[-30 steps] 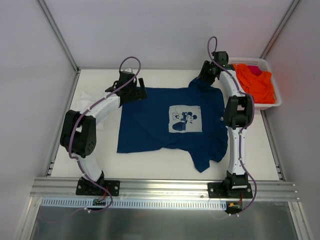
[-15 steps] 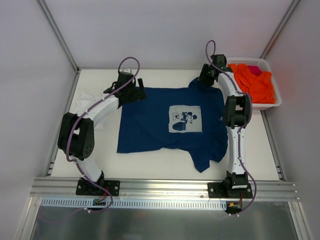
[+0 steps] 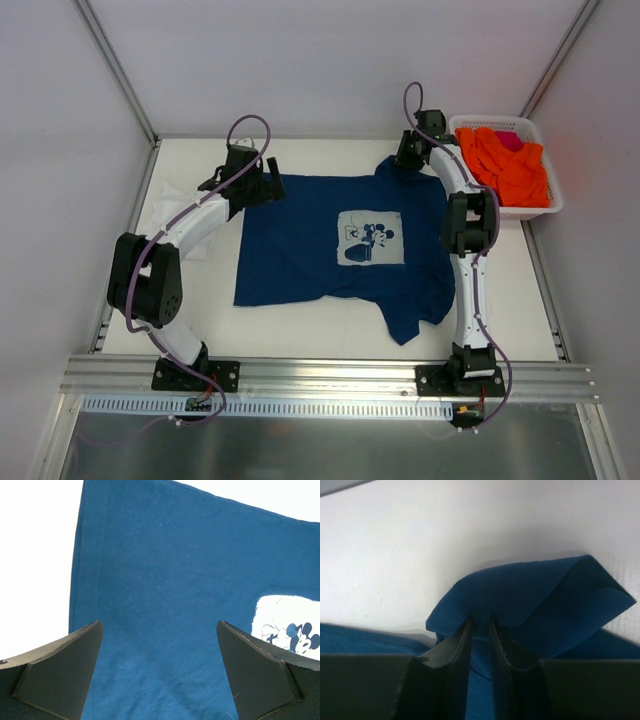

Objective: Fold and stack the t-shirts
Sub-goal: Flatten out the tshirt

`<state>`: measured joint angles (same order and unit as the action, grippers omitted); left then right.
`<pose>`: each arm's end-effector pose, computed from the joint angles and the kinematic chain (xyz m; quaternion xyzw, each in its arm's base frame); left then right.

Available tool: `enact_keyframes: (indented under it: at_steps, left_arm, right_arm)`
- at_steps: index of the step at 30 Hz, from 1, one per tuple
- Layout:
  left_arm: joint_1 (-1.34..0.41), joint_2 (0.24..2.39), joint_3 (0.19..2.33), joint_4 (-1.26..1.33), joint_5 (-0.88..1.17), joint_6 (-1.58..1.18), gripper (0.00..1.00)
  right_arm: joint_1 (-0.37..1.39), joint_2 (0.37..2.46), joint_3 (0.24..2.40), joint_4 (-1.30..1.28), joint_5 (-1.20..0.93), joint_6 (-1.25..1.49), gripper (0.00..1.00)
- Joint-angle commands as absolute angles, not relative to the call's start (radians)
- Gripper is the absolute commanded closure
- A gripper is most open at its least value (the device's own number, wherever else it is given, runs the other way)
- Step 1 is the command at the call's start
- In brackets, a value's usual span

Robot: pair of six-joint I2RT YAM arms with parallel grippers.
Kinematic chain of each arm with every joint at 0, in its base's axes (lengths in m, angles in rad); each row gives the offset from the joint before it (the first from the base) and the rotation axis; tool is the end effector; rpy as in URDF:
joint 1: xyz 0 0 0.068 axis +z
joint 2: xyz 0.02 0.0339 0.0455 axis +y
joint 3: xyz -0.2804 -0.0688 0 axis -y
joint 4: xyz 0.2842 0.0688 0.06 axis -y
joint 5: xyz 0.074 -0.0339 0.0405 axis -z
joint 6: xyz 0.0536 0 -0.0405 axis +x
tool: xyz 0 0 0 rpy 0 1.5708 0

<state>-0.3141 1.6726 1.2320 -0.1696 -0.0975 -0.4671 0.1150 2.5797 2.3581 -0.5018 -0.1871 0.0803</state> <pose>0.4158 -0.1296 0.2525 -0.0901 0.8815 -0.1357 0.4432 0.6373 0.0836 0.1751 -0.0541 0.9068 0.1247 0.3991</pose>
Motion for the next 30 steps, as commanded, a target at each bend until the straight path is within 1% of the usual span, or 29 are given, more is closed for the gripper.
enact_keyframes:
  at_steps: [1, 3, 4, 9, 16, 20, 22, 23, 24, 25, 27, 28, 29, 30]
  left_arm:
    - [-0.296, 1.611, 1.213, -0.16, -0.117, -0.459, 0.01]
    - [-0.288, 1.608, 1.212, -0.16, -0.109, -0.465, 0.01]
    - [-0.287, 1.606, 1.209, -0.16, -0.109, -0.466, 0.01]
    - [-0.275, 1.608, 1.203, -0.161, -0.106, -0.469, 0.01]
    - [-0.259, 1.62, 1.19, -0.16, -0.087, -0.483, 0.01]
    - [-0.258, 1.626, 1.183, -0.16, -0.075, -0.489, 0.01]
    - [-0.256, 1.629, 1.184, -0.16, -0.066, -0.491, 0.01]
    - [-0.256, 1.631, 1.186, -0.161, -0.066, -0.492, 0.01]
    - [-0.258, 1.631, 1.186, -0.16, -0.064, -0.492, 0.01]
    - [-0.256, 1.632, 1.184, -0.16, -0.06, -0.494, 0.01]
    - [-0.256, 1.635, 1.189, -0.16, -0.052, -0.495, 0.01]
    - [-0.258, 1.637, 1.19, -0.16, -0.048, -0.499, 0.01]
    - [-0.258, 1.637, 1.189, -0.158, -0.038, -0.502, 0.01]
    - [-0.258, 1.637, 1.187, -0.158, -0.034, -0.508, 0.01]
  right_arm:
    - [0.133, 2.588, 2.408, -0.471, -0.183, 0.086, 0.81]
    - [0.141, 2.592, 2.413, -0.468, -0.179, 0.089, 0.86]
    - [0.143, 2.592, 2.413, -0.465, -0.179, 0.092, 0.92]
    - [0.155, 2.579, 2.401, -0.443, -0.155, 0.077, 0.99]
    - [0.173, 2.517, 2.315, -0.302, -0.054, 0.072, 1.0]
    - [0.184, 2.52, 2.327, -0.233, -0.006, 0.072, 1.0]
    - [0.184, 2.536, 2.393, -0.256, -0.006, 0.074, 1.0]
    - [0.183, 2.546, 2.419, -0.309, -0.006, 0.069, 1.0]
    - [0.184, 2.537, 2.428, -0.322, -0.006, 0.06, 0.99]
    - [0.183, 2.49, 2.383, -0.328, -0.014, 0.049, 0.99]
    - [0.186, 2.416, 2.285, -0.313, -0.011, 0.009, 0.92]
    - [0.186, 2.375, 2.185, -0.305, -0.008, -0.009, 0.87]
    - [0.186, 2.302, 2.143, -0.293, -0.006, -0.035, 0.81]
    - [0.186, 2.272, 2.114, -0.296, -0.006, -0.07, 0.7]
